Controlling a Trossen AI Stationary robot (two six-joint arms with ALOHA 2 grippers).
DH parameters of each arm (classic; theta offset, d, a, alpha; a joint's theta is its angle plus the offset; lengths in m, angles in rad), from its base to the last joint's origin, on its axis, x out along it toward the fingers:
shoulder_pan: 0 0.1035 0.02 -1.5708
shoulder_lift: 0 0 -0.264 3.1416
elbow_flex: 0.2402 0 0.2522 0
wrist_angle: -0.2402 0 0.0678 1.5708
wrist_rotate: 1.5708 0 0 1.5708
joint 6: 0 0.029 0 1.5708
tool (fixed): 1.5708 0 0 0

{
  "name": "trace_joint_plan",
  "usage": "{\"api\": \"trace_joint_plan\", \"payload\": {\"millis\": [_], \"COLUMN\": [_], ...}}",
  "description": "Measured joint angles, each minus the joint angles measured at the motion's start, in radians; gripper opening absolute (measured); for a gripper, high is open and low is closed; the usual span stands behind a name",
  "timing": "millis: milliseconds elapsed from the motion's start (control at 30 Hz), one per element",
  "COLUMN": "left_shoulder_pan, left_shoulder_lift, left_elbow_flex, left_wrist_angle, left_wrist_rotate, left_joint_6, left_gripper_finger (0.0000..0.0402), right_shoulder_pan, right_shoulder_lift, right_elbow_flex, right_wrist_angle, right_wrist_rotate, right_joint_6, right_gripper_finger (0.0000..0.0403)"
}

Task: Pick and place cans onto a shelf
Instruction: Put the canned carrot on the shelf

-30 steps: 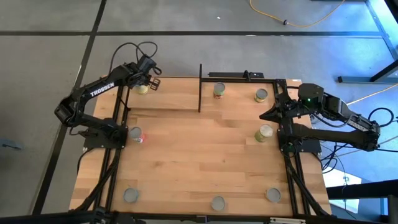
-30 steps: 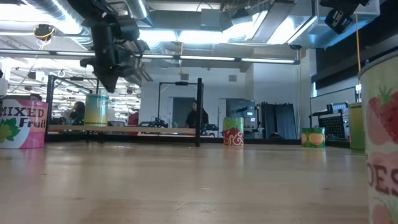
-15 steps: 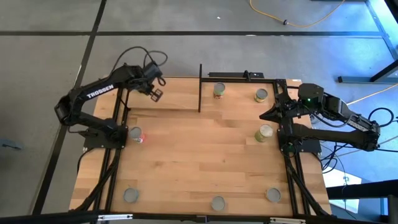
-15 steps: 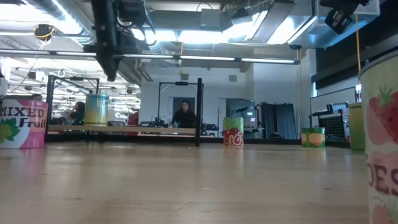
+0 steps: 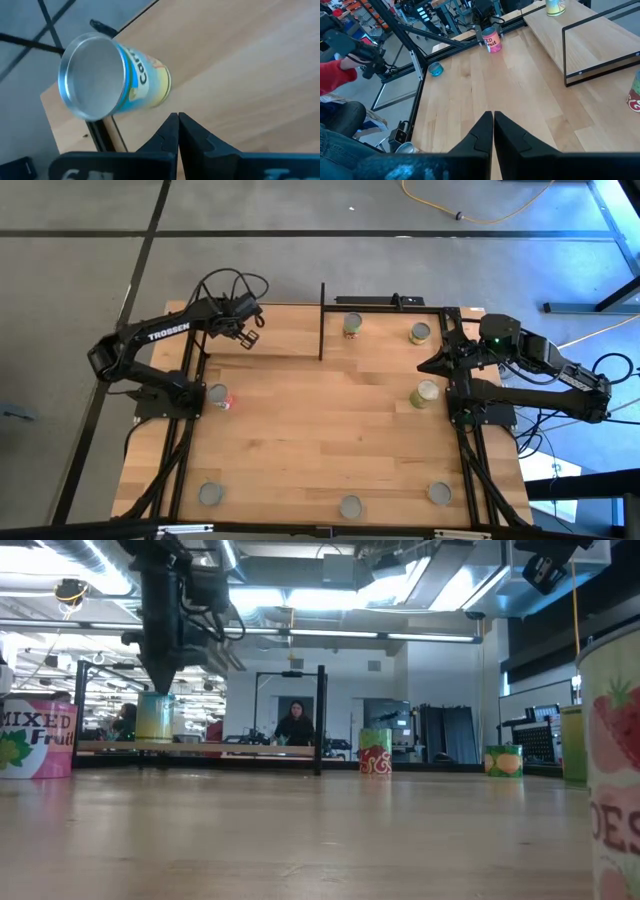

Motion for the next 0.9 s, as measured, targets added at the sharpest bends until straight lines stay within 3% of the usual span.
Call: {"api": "trace_joint_plan", "payload": {"millis": [400, 900], "left_shoulder_pan": [0.067, 0.142], "left_shoulder_lift": [0.0, 0.0], "left_elbow_flex": [-0.081, -0.09], "left_wrist_angle": [0.093, 0.202], "left_wrist_rotate": [-0.063, -0.13], "left_joint_6": [0.066, 0.159], "left_gripper_finger": [0.0, 0.0], "right_shoulder_pan": [0.0, 0.0], "right_shoulder_lift": [0.0, 0.0], "right_elbow_flex": [0.0, 0.0], "right_wrist_angle": [0.0, 0.0], "right_wrist_rotate": [0.0, 0.0], "right_joint_6": [0.0, 0.0], "right_gripper_finger": [0.0019, 0.0019]}}
